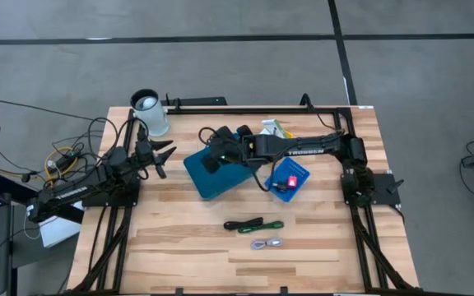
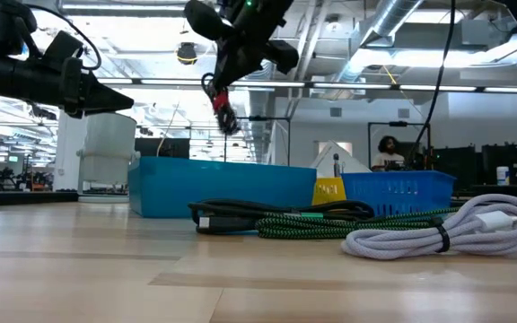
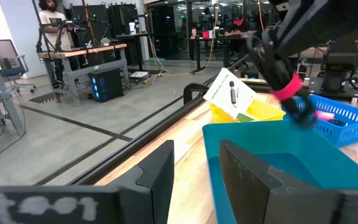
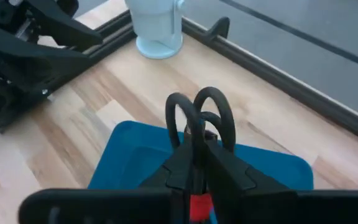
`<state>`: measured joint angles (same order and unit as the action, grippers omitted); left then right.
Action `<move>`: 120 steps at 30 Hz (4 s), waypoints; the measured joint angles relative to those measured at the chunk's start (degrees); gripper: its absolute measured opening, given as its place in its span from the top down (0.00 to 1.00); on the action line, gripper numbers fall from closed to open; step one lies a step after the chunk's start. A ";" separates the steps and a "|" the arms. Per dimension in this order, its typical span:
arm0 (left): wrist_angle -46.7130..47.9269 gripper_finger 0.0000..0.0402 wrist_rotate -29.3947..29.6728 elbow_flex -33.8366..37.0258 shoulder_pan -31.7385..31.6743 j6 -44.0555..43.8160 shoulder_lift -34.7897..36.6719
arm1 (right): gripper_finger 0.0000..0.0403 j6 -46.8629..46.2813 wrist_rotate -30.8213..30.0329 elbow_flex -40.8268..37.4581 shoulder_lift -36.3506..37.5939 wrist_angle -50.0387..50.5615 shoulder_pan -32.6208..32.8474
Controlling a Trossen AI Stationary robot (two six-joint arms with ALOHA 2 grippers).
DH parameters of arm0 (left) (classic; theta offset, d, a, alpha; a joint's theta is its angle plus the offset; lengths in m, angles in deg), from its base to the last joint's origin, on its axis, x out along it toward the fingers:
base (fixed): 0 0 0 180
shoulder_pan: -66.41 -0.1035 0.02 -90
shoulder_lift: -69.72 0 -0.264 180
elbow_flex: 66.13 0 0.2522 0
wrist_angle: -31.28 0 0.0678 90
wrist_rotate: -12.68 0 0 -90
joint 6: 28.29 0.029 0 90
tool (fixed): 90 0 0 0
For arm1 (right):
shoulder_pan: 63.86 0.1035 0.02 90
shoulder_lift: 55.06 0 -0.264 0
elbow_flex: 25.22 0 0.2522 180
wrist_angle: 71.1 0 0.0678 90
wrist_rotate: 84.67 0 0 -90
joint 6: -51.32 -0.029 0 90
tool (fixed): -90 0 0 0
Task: Pick and place items into bin
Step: Put the bottom black charger cable into the dark blue bin, then put the gray charger cable into the dark blue bin
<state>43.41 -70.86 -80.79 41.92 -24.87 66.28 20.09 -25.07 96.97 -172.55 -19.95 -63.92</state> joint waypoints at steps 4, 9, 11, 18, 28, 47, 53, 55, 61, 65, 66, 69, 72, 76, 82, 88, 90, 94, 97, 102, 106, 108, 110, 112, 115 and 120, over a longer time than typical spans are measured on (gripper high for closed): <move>0.00 0.70 -0.01 0.00 0.01 -0.01 0.00 | 0.86 -0.08 0.70 -0.01 0.00 -0.16 0.00; 0.00 0.70 0.00 0.00 0.01 0.00 0.00 | 0.80 -0.21 0.75 -0.01 0.00 -0.14 0.56; 0.00 0.70 -0.02 0.00 -0.01 0.00 0.00 | 0.78 -0.21 0.86 -0.01 0.00 -0.10 1.04; 0.00 0.70 0.00 0.00 0.01 -0.01 0.00 | 0.77 -0.21 12.64 0.10 0.83 4.37 3.17; 0.00 0.70 0.00 0.00 -0.01 -0.01 -0.02 | 0.78 1.17 27.63 0.04 0.74 30.70 9.55; 0.00 0.70 -0.01 0.00 -0.01 0.00 -0.08 | 0.78 -4.85 30.48 -0.05 -6.11 29.78 26.54; -0.18 0.70 0.08 0.00 0.01 0.00 -0.32 | 0.78 -4.84 32.05 -0.08 -11.10 27.24 28.67; -0.04 0.70 0.10 0.00 0.03 -0.01 -0.78 | 0.78 -4.82 33.52 -0.06 -12.24 26.93 29.16; -0.02 0.70 0.02 0.00 0.05 0.00 -1.09 | 0.78 -4.80 36.69 -0.01 -16.44 27.68 29.24; 0.00 0.70 0.03 0.00 0.05 0.00 -1.07 | 0.78 -4.38 37.17 0.33 -17.95 28.19 29.21; -0.02 0.70 0.04 0.00 0.05 -0.01 -1.07 | 0.78 -4.32 37.30 0.37 -18.25 28.30 29.20; -0.01 0.70 0.03 0.00 0.05 -0.01 -1.07 | 0.78 -4.32 37.48 0.41 -19.02 28.54 29.13; 0.00 0.70 0.03 0.00 0.05 0.00 -1.07 | 0.78 -4.35 38.01 0.40 -19.08 28.50 29.07; 0.00 0.70 0.03 0.00 0.05 0.00 -1.07 | 0.78 -5.72 38.01 3.14 -19.51 30.95 29.14; 0.00 0.70 0.00 0.00 0.05 0.00 -1.07 | 0.78 -7.55 34.68 9.28 -20.04 38.49 29.46; 0.00 0.70 0.00 0.00 0.05 0.00 -1.07 | 0.78 -7.71 30.15 12.08 -19.82 46.38 29.33; 0.00 0.70 0.00 0.00 0.05 0.00 -1.07 | 0.78 -6.53 30.06 12.08 -19.82 46.53 29.05; 0.00 0.70 0.00 0.00 0.05 0.00 -1.07 | 0.78 -3.71 30.07 12.32 -20.66 45.75 28.24; 0.00 0.70 0.00 0.00 0.05 0.00 -1.07 | 0.78 -1.56 30.07 12.21 -22.60 45.46 27.50; 0.00 0.70 -0.02 0.00 0.05 0.00 -1.07 | 0.78 0.70 30.98 12.60 -25.79 44.75 26.36; 0.01 0.70 -0.02 0.00 0.05 0.00 -1.05 | 0.78 1.21 33.34 12.65 -27.23 44.47 26.09; 0.00 0.70 -0.02 0.00 0.05 0.00 -1.05 | 0.79 1.23 34.14 12.61 -27.29 44.20 26.07; 0.00 0.70 -0.02 0.00 0.05 0.00 -1.07 | 0.83 0.51 34.81 12.51 -27.29 43.51 26.26; 0.01 0.70 -0.02 0.00 0.05 0.00 -1.06 | 0.90 -1.36 35.70 12.35 -26.77 42.67 26.54; 0.00 0.70 -0.02 0.00 0.05 0.00 -1.05 | 0.97 -4.42 37.02 12.23 -25.42 42.31 26.73; 0.02 0.70 -0.02 0.00 0.05 0.00 -1.05 | 0.98 -9.37 36.95 11.99 -22.41 39.42 27.49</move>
<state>43.43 -70.88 -80.79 41.97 -24.87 65.23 10.72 11.88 108.97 -194.96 19.47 -36.43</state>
